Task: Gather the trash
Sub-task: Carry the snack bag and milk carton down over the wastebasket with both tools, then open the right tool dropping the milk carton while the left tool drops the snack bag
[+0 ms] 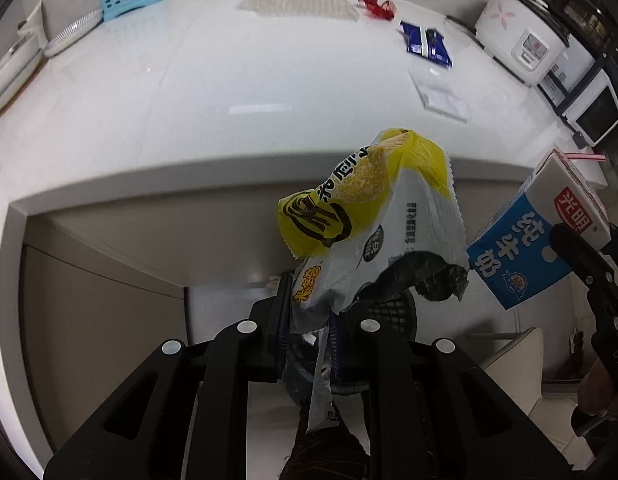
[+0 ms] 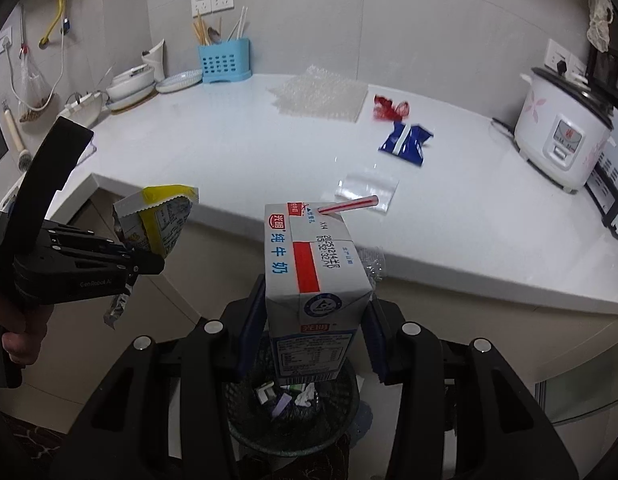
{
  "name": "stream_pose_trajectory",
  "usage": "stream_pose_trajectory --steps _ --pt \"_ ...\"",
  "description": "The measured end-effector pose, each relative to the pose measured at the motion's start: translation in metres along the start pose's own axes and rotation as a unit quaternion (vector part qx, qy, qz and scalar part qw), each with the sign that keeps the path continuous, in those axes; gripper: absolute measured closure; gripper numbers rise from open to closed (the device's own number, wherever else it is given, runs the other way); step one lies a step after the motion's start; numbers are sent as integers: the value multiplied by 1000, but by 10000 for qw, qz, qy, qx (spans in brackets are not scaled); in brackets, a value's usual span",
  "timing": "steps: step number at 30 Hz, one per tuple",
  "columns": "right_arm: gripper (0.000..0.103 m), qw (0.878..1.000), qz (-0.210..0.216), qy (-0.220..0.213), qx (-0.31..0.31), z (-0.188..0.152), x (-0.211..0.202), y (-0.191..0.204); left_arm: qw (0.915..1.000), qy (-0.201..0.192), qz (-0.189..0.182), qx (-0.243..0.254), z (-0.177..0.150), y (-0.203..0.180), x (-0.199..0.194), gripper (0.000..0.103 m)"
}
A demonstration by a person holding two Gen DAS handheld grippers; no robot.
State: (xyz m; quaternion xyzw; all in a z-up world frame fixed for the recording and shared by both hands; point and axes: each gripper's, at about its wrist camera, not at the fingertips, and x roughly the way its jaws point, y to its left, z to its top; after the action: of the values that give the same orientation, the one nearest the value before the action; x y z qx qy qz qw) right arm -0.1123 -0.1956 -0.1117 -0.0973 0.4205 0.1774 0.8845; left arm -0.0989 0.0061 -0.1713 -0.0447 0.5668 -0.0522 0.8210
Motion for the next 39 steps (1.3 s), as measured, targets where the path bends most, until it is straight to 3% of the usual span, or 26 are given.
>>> stream_pose_trajectory --steps 11,22,27,36,38,39 --pt "61 9966 168 793 129 -51 54 7 9979 643 -83 29 -52 -11 61 88" --pt "61 9885 194 1501 32 -98 115 16 9931 1012 -300 -518 -74 -3 125 88" --pt "61 9811 283 1915 68 -115 143 20 9915 1177 -159 -535 -78 -3 154 88" --pt "61 9793 419 1968 217 -128 180 20 9922 1128 -89 -530 -87 4 177 88" --pt "57 9785 476 1993 236 -134 189 22 9932 1054 -65 -484 -88 2 182 88" --pt "48 9786 495 1982 259 -136 192 22 9936 1027 -37 -463 -88 3 186 88"
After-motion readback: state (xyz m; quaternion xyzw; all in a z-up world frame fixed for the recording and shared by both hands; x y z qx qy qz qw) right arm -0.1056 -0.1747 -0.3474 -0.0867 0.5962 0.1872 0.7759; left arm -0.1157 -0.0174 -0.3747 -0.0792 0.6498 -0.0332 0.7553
